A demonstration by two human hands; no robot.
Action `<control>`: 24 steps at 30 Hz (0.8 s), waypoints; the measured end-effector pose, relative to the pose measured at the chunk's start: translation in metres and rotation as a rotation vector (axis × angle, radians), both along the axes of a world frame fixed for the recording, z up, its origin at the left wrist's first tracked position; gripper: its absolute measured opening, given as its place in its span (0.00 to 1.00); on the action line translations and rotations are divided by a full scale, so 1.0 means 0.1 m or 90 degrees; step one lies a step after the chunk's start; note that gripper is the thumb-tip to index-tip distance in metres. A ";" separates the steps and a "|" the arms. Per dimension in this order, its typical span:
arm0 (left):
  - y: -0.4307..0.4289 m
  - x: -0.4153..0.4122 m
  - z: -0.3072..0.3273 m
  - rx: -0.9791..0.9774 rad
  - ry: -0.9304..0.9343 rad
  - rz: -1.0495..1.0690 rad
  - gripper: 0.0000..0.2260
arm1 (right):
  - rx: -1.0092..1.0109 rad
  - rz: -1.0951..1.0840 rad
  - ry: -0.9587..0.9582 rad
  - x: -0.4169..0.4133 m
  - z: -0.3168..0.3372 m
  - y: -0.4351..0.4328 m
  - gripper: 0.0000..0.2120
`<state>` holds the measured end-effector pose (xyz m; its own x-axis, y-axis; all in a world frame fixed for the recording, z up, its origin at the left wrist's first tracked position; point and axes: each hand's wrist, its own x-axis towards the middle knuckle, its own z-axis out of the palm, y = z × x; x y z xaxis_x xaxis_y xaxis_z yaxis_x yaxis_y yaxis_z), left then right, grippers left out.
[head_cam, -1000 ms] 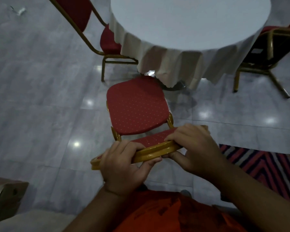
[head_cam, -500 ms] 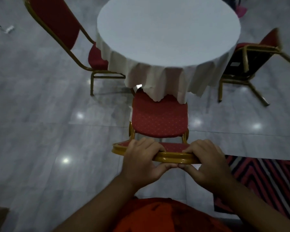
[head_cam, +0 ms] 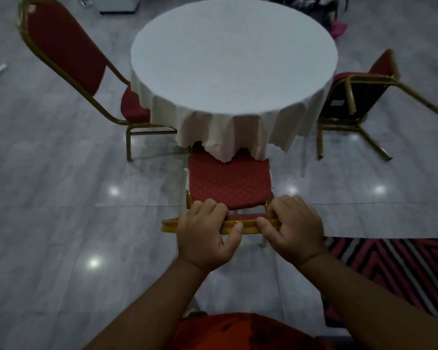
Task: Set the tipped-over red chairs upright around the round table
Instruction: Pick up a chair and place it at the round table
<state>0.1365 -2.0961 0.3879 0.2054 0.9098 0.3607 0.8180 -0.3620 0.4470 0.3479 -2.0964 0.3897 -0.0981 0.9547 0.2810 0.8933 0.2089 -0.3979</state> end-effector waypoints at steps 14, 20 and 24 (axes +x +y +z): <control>0.37 -0.20 0.03 -0.007 0.024 -0.005 0.17 | -0.031 -0.046 -0.057 -0.25 0.01 0.25 0.24; 0.43 -0.25 0.05 -0.017 0.038 -0.016 0.18 | -0.056 -0.058 -0.083 -0.31 0.03 0.27 0.26; 0.50 -0.34 0.05 -0.030 0.036 -0.042 0.17 | -0.071 -0.073 -0.088 -0.37 0.05 0.26 0.26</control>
